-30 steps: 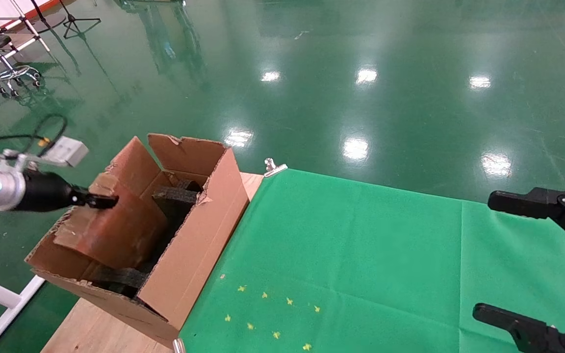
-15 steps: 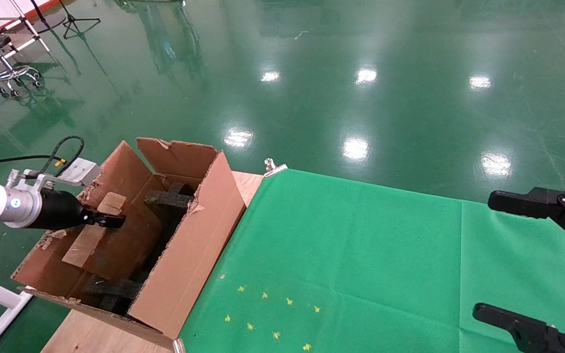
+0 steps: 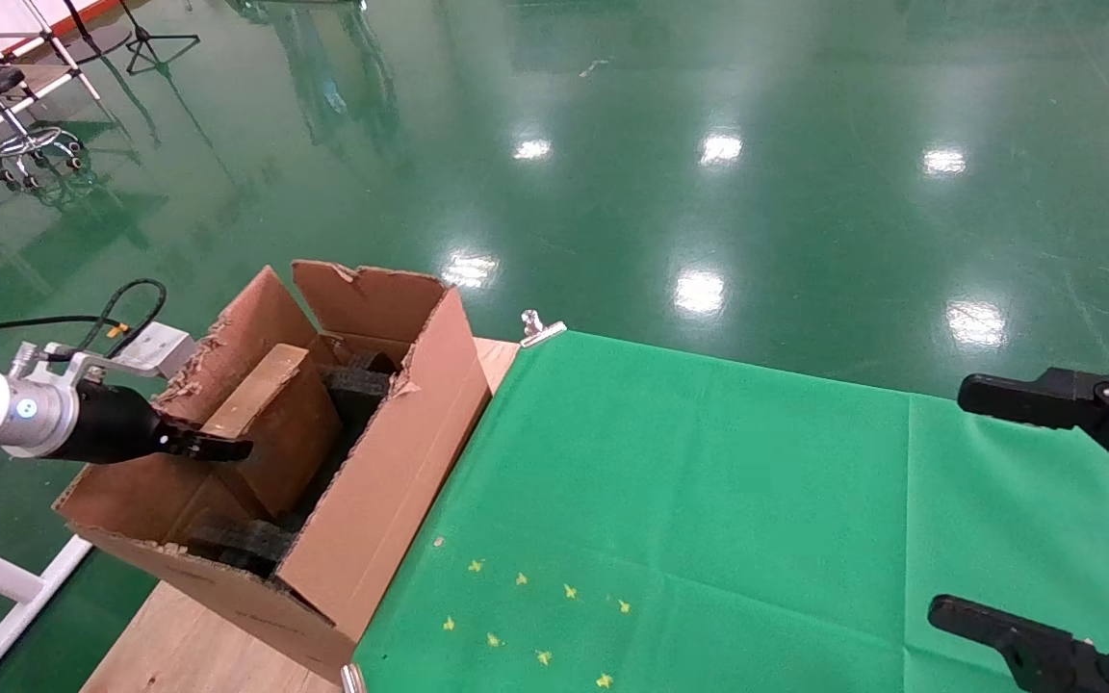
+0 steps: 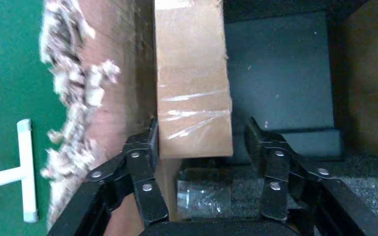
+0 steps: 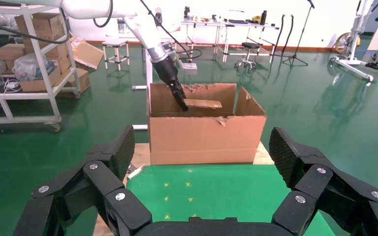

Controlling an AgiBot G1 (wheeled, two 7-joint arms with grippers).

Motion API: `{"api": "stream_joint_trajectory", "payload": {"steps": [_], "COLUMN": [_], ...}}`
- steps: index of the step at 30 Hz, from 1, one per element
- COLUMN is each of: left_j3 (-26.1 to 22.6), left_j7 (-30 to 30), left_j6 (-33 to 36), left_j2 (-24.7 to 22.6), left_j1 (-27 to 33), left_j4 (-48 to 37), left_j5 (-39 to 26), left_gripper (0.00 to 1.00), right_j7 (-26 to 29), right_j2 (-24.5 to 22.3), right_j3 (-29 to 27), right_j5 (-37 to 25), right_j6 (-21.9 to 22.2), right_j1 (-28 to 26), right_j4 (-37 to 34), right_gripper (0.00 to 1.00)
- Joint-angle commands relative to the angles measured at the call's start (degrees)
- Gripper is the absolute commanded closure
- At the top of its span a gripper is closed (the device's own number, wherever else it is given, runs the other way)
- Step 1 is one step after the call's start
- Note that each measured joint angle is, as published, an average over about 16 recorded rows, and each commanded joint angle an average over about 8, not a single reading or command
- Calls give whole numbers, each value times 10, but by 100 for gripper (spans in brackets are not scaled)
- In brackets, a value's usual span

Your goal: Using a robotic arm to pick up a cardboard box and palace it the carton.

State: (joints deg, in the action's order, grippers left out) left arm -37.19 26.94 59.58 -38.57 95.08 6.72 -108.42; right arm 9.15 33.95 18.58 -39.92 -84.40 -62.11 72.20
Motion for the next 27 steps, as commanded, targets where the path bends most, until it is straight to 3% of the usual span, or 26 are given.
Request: {"api": "stream_joint_trajectory", "payload": {"steps": [1,12,27], "left_j3": [0,8,39], "left_j7": [0,-5,11], "left_j6": [0,28,128], "left_j2": [0,16,64], "left_j1": [0,37,66], "left_j4": [1,41,216], "left_j5": [0,12,70], "left_gripper": [0,0,0], "right_j7": [0,0,0], "right_j2": [0,0,0], "right_j3": [0,0,0], "right_j5": [0,0,0], "right_j6": [0,0,0], "right_j1": [0,0,0], "right_j4": [0,0,0], "right_gripper": [0,0,0]}}
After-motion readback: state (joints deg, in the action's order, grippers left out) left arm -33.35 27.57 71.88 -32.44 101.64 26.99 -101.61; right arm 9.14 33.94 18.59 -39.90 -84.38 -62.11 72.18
